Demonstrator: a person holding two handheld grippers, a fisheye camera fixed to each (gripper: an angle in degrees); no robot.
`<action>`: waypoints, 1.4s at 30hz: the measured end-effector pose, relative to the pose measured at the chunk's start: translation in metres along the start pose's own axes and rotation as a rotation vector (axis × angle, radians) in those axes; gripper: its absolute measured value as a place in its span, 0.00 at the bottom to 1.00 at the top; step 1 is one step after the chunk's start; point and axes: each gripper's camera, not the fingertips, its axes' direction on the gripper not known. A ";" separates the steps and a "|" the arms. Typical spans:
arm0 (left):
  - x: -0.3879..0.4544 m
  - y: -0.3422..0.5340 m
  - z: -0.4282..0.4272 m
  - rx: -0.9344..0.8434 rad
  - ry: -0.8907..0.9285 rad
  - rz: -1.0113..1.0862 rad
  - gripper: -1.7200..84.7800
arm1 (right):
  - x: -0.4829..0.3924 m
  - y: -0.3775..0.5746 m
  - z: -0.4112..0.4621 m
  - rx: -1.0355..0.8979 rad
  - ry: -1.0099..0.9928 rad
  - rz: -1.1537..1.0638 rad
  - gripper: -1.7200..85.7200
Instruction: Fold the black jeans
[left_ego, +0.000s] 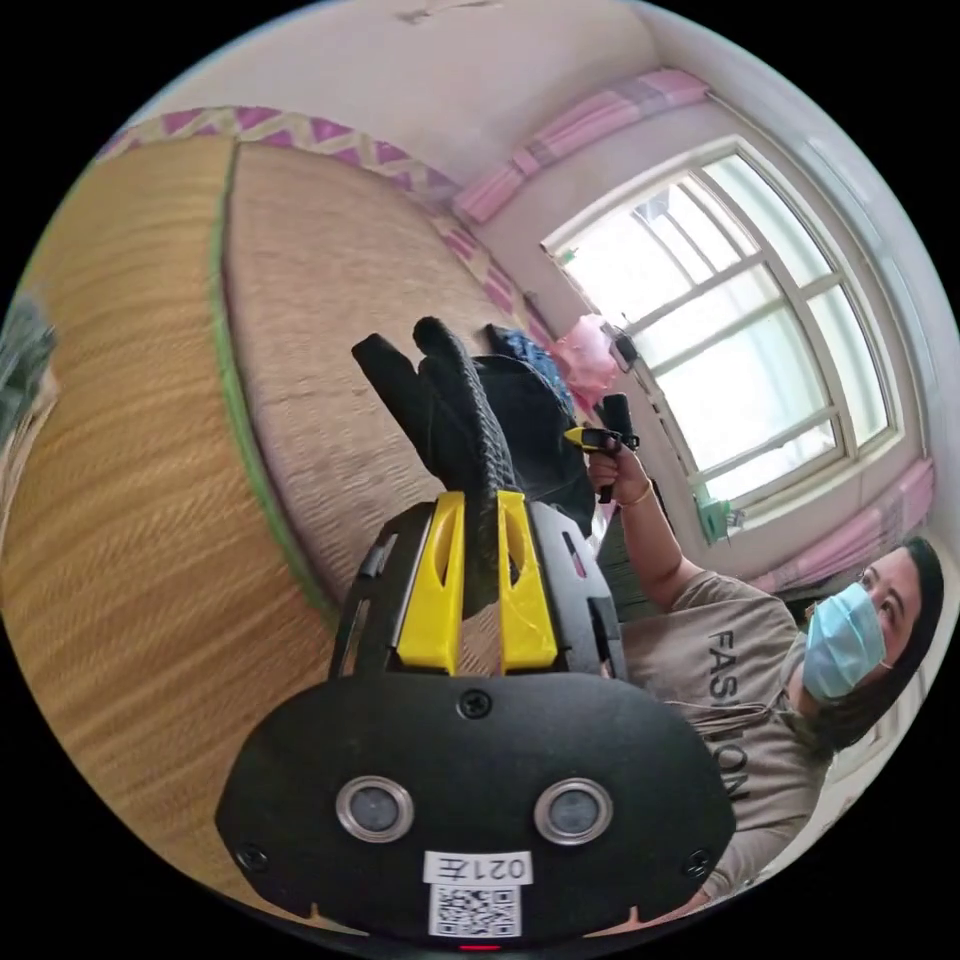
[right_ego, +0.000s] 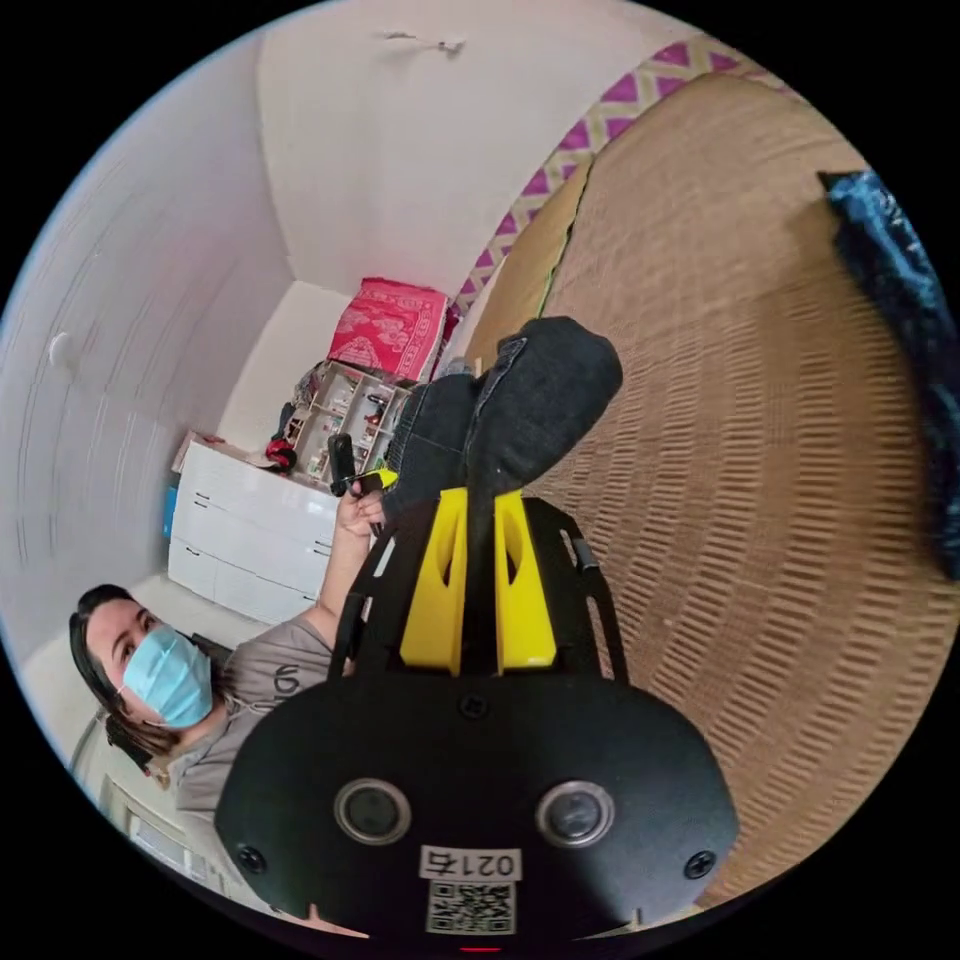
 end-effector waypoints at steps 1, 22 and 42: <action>0.022 -0.032 0.026 -0.005 0.023 0.032 0.08 | -0.006 0.000 -0.041 0.040 0.041 -0.005 0.07; 0.019 -0.190 0.353 -0.006 0.197 -0.012 0.13 | -0.033 -0.074 -0.264 0.403 1.037 -0.044 0.10; 0.053 0.335 -0.050 0.542 0.501 0.796 0.01 | -0.334 -0.162 0.322 -0.106 0.250 -1.089 0.11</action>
